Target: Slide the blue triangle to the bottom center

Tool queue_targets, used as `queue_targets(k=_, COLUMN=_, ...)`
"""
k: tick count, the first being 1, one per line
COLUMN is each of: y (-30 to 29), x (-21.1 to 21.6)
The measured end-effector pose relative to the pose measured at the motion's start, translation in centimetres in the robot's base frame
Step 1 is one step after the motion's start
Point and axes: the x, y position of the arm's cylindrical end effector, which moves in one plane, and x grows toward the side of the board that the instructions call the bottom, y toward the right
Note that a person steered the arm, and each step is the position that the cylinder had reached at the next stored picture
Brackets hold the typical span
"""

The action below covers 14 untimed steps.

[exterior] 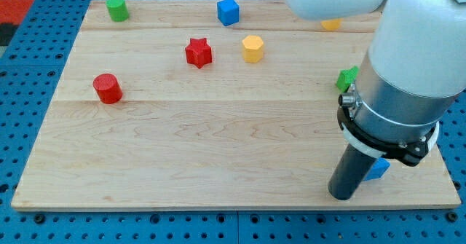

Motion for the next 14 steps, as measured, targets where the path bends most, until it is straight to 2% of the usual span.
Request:
queue_targets(k=2, y=12.6, x=-0.9)
queue_targets(k=3, y=11.3, x=-3.8)
queue_targets(k=4, y=2.8, x=-3.8)
queue_targets(k=5, y=-3.9, x=-2.0)
queue_targets(k=6, y=-4.0, x=-2.1)
queue_targets(k=7, y=2.5, x=-2.5)
queue_targets(k=8, y=5.1, x=1.1)
queue_targets(k=10, y=4.6, x=2.0)
queue_targets(k=11, y=3.3, x=1.9)
queue_targets(k=13, y=-12.0, x=2.0)
queue_targets(k=14, y=-9.8, x=1.9)
